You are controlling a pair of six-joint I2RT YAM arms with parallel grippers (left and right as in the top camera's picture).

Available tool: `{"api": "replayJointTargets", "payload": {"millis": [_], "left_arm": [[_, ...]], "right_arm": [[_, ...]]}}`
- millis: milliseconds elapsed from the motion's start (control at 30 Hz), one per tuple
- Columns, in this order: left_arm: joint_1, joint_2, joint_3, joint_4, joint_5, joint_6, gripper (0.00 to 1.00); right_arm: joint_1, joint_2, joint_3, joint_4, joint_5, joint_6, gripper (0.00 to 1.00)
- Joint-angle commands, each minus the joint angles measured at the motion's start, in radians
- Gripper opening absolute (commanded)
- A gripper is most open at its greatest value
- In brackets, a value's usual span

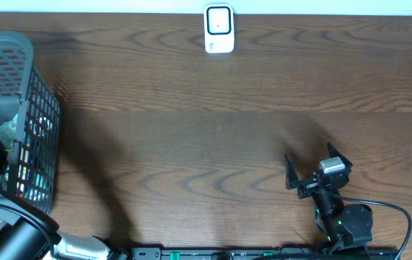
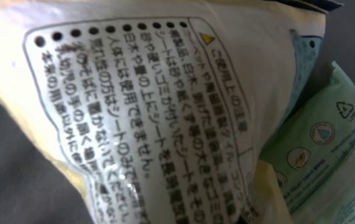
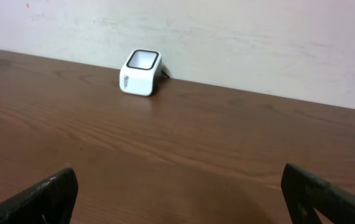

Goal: Scan the item barcode
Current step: 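Grasp the white snack bag in the basket with the left gripper, then lift the white snack bag out and drop it near the scanner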

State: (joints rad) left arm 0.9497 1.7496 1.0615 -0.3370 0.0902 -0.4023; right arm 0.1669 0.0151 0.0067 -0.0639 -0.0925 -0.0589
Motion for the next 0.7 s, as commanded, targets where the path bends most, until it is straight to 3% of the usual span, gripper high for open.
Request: {"api": "replayJointTargets", "payload": {"millis": [0,100,167,467,567,667], "left_arm": [[-0.003,-0.045,-0.005,-0.024,0.085,0.003,0.07],[-0.003,-0.156,0.01,-0.019,0.125,-0.122,0.07],[-0.003,-0.279,0.018,-0.003,0.166,-0.27,0.07],[-0.021,-0.694,0.018,0.18,0.376,-0.549,0.07],[-0.143,-0.736,0.018,0.359,0.558,-0.598,0.08],[-0.334,-0.728,0.018,0.49,0.605,-0.567,0.07]], "right_arm": [[0.007,-0.004,-0.001,-0.004,0.005,0.009,0.99],[0.007,-0.004,-0.001,-0.004,0.005,0.009,0.99],[0.007,-0.004,-0.001,-0.004,0.005,0.009,0.99],[0.007,-0.004,-0.001,-0.004,0.005,0.009,0.99],[0.007,-0.004,-0.001,-0.004,0.005,0.009,0.99],[0.007,-0.004,-0.001,-0.004,0.005,0.009,0.99]]}}
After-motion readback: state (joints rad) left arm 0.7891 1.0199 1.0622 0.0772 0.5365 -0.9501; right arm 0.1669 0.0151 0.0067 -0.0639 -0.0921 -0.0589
